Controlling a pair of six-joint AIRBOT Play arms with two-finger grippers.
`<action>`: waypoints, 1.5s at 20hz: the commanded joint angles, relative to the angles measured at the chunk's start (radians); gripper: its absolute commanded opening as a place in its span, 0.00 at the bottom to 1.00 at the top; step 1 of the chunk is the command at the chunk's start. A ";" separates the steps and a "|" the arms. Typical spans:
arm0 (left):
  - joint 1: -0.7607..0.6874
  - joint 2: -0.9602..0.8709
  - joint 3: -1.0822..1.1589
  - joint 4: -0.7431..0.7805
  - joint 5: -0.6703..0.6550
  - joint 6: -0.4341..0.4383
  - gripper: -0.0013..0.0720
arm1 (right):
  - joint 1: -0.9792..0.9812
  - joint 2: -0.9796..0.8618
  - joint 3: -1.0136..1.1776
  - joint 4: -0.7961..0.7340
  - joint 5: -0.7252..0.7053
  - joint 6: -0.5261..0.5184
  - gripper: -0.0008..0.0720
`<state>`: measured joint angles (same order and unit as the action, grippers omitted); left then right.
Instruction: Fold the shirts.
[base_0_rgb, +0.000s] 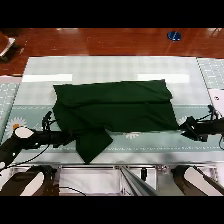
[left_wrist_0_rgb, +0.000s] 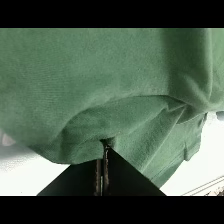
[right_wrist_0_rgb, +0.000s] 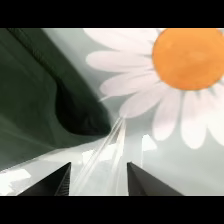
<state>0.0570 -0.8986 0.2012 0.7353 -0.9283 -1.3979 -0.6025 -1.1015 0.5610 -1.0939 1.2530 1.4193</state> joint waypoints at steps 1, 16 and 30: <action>-0.003 0.000 0.000 -0.003 0.002 -0.002 0.05 | 0.058 -0.048 -0.013 0.054 -0.056 -0.011 0.57; 0.215 -0.001 0.298 -0.003 -0.288 0.156 0.05 | 0.224 -0.204 0.257 0.151 -0.077 -0.109 0.03; 0.109 -0.719 1.083 -0.021 -0.149 0.063 0.05 | 0.285 -0.583 0.813 0.385 -0.110 -0.093 0.03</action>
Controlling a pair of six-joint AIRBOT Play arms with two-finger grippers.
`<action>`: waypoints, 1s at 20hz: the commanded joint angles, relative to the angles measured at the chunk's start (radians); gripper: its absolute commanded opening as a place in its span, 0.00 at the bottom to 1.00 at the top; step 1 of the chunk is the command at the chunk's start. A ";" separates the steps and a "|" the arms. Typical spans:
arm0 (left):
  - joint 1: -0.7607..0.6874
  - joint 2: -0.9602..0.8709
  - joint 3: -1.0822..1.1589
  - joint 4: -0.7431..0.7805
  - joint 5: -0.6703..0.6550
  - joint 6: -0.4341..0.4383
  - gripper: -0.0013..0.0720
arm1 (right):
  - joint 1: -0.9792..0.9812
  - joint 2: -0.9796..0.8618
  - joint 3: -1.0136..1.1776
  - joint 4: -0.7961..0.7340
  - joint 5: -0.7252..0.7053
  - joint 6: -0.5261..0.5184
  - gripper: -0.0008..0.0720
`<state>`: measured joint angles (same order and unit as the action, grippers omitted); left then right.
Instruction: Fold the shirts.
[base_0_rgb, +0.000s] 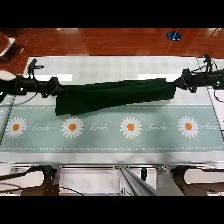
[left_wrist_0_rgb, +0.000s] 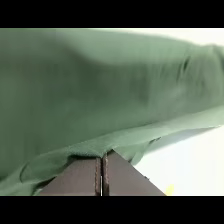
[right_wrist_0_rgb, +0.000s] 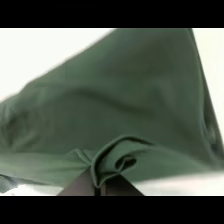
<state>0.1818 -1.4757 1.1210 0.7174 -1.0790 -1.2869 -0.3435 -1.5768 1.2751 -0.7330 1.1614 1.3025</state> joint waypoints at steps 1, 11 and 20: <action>-0.021 -0.188 0.216 -0.003 -0.013 -0.050 0.05 | 0.035 -0.147 0.131 0.025 -0.021 0.037 0.03; 0.071 -0.283 0.374 0.283 -0.251 -0.146 0.71 | -0.035 -0.256 0.289 -0.051 0.001 0.070 0.57; 0.067 0.164 -0.060 0.216 0.156 -0.097 0.71 | -0.055 -0.307 0.204 -0.135 0.049 0.090 0.58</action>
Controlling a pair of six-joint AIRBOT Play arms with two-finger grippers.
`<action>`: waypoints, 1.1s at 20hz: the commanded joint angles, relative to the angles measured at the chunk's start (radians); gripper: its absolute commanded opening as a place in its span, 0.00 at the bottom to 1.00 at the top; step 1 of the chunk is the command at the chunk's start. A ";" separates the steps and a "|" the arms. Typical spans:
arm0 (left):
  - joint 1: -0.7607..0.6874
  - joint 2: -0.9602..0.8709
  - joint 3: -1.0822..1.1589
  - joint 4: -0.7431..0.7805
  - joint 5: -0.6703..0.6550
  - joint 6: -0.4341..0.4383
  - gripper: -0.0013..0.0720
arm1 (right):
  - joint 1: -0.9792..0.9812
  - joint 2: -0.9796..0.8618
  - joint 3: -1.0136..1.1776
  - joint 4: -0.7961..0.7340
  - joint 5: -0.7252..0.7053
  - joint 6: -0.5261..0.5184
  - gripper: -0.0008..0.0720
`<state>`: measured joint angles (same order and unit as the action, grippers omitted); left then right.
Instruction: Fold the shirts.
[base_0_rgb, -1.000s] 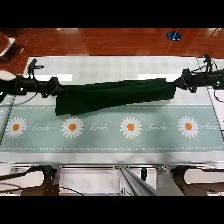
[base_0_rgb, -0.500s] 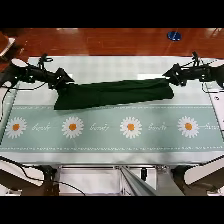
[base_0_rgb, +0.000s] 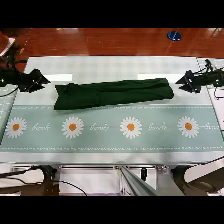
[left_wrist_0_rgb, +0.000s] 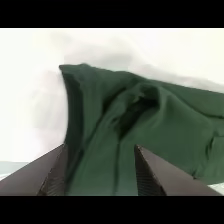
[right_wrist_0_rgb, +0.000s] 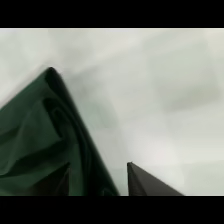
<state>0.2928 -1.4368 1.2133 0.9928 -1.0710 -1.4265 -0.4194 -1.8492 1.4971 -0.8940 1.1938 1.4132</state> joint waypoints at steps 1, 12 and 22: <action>-0.080 0.146 -0.187 -0.063 0.152 0.053 0.71 | 0.038 -0.051 -0.018 0.058 0.018 -0.028 0.58; -0.420 0.107 -0.212 -0.090 0.174 0.099 0.05 | 0.142 0.118 -0.029 0.004 0.109 -0.106 0.03; -0.814 -0.179 0.089 -0.141 0.254 0.028 0.05 | 0.142 0.985 -0.576 -0.066 0.076 -0.100 0.03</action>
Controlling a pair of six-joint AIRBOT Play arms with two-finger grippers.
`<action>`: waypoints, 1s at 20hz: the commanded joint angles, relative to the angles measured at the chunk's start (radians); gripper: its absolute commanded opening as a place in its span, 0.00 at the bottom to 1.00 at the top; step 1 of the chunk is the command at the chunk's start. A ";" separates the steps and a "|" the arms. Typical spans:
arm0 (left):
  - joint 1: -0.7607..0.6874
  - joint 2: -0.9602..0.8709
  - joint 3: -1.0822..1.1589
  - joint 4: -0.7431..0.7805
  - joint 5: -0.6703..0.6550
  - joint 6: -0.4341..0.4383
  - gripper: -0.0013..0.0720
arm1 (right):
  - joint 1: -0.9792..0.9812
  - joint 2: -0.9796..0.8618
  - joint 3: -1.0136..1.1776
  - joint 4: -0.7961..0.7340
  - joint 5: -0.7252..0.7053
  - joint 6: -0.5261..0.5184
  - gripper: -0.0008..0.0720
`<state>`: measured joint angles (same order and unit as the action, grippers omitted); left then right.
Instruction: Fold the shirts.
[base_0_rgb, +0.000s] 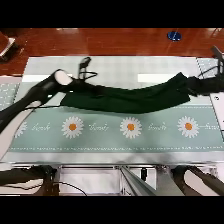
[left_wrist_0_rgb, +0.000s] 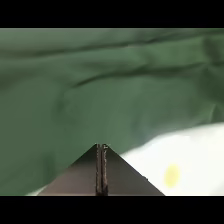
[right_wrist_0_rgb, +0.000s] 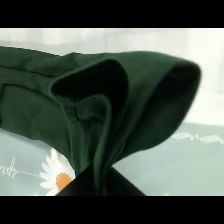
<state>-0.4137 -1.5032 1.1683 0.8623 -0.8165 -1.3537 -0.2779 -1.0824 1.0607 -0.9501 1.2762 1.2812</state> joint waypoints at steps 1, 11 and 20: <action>-0.145 -0.161 0.195 -0.011 -0.007 -0.070 0.05 | 0.001 0.274 -0.164 -0.008 0.001 0.050 0.03; -0.464 -0.459 0.472 -0.164 -0.088 -0.131 0.05 | 0.001 0.423 -0.174 0.180 0.019 0.080 0.03; -0.036 -0.264 0.494 0.045 -0.447 -0.143 0.05 | 0.002 0.372 -0.172 0.324 -0.006 0.082 0.03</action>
<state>-0.6094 -1.8603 1.6844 0.7921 -1.1225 -1.4750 -0.2764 -0.6815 0.8879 -0.7197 1.2774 1.3781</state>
